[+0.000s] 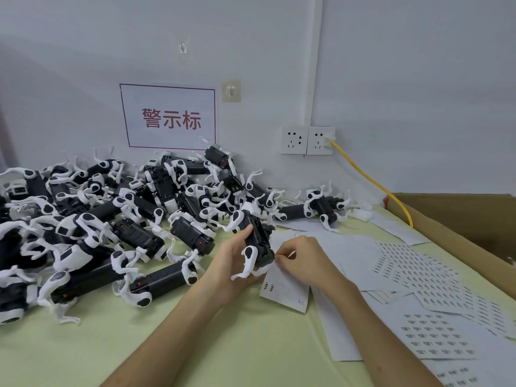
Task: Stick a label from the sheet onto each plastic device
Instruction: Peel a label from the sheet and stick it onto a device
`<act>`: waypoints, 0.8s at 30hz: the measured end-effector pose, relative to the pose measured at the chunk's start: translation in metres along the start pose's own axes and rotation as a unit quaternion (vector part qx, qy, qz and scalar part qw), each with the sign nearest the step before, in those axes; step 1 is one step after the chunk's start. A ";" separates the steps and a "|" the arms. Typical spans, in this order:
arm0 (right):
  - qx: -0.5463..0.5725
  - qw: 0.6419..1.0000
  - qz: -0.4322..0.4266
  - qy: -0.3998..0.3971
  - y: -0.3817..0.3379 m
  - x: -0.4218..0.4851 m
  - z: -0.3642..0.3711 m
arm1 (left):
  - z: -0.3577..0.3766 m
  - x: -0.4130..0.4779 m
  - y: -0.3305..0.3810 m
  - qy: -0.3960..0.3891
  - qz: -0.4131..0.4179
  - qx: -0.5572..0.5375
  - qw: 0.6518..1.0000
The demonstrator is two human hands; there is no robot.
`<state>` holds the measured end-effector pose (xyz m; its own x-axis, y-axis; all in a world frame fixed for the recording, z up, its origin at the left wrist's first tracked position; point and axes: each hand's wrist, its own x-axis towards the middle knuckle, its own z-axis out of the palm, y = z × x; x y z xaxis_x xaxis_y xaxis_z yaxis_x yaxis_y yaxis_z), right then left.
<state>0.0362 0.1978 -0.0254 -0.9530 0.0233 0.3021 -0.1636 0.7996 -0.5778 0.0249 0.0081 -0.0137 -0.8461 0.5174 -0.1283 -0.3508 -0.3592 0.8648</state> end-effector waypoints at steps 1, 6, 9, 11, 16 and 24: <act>0.001 1.000 0.004 0.000 0.000 0.000 0.000 | 0.000 0.001 0.000 0.001 0.001 -0.001 1.000; -0.003 1.000 0.007 0.002 0.000 0.001 0.002 | -0.003 0.005 -0.003 -0.012 -0.004 -0.006 1.000; -0.004 1.000 0.007 0.003 0.000 0.001 0.003 | -0.004 0.006 -0.003 -0.017 -0.002 0.001 1.000; 0.014 1.000 0.014 -0.007 0.002 0.001 0.001 | -0.004 0.006 -0.004 -0.012 -0.002 0.009 1.000; 0.048 0.998 0.017 -0.047 0.006 -0.001 -0.008 | -0.003 0.006 -0.003 -0.020 0.017 0.016 1.000; 0.038 0.999 0.004 -0.007 0.003 0.000 -0.003 | 0.003 0.002 -0.006 -0.003 0.016 0.060 0.998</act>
<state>0.0366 0.2018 -0.0249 -0.9577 0.0201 0.2872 -0.1749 0.7519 -0.6357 0.0272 0.0138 -0.0177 -0.8538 0.5115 -0.0968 -0.2726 -0.2811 0.9202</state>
